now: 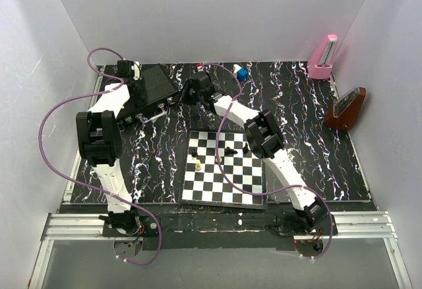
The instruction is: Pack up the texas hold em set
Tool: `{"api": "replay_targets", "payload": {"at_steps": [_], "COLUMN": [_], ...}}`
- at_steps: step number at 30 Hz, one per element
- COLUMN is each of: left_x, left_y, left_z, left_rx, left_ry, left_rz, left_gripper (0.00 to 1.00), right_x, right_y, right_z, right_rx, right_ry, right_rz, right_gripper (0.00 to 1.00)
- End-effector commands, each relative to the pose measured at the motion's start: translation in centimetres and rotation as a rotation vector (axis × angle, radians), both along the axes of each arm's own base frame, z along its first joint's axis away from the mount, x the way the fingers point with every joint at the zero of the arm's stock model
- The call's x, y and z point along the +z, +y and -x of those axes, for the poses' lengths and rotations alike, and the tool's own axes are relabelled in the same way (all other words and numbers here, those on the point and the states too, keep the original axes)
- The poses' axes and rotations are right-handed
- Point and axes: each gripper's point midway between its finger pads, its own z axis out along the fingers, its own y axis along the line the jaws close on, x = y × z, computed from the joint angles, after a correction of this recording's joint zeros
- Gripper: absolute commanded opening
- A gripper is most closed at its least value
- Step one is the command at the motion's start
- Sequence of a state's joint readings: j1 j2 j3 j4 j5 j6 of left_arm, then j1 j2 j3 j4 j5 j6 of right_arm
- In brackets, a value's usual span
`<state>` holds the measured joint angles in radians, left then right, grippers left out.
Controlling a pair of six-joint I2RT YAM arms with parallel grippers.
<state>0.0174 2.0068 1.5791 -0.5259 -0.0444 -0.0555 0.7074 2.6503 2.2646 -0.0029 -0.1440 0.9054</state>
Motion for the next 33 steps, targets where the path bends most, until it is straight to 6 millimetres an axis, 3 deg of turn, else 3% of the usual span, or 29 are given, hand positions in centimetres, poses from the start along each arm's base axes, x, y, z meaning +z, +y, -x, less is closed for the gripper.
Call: {"api": "replay_targets", "payload": {"at_steps": [1,19,26,33], "left_x": [-3.7,-3.8,-3.9,-3.2], "left_y": [0.1,0.1,0.1,0.0], "left_z": [1.9,1.8,1.8,1.7], "left_rx": [-0.008,-0.011,-0.01,-0.015], "left_ry": [0.123,0.124,0.126,0.111], "left_rz": [-0.015,-0.015,-0.014,-0.009], "left_gripper": [0.42,0.4,0.4,0.4], "right_x": [-2.6,-3.3,-2.5,0.2], "right_y": [1.7,1.4,1.9,1.6], "right_z": [6.1,7.0,7.0,6.8], "right_rx": [0.14,0.141,0.151,0.16], "right_ry": [0.106,0.104,0.085,0.025], "right_rz": [0.094,0.12,0.101,0.095], "right_gripper": [0.01,0.01,0.01,0.01]}}
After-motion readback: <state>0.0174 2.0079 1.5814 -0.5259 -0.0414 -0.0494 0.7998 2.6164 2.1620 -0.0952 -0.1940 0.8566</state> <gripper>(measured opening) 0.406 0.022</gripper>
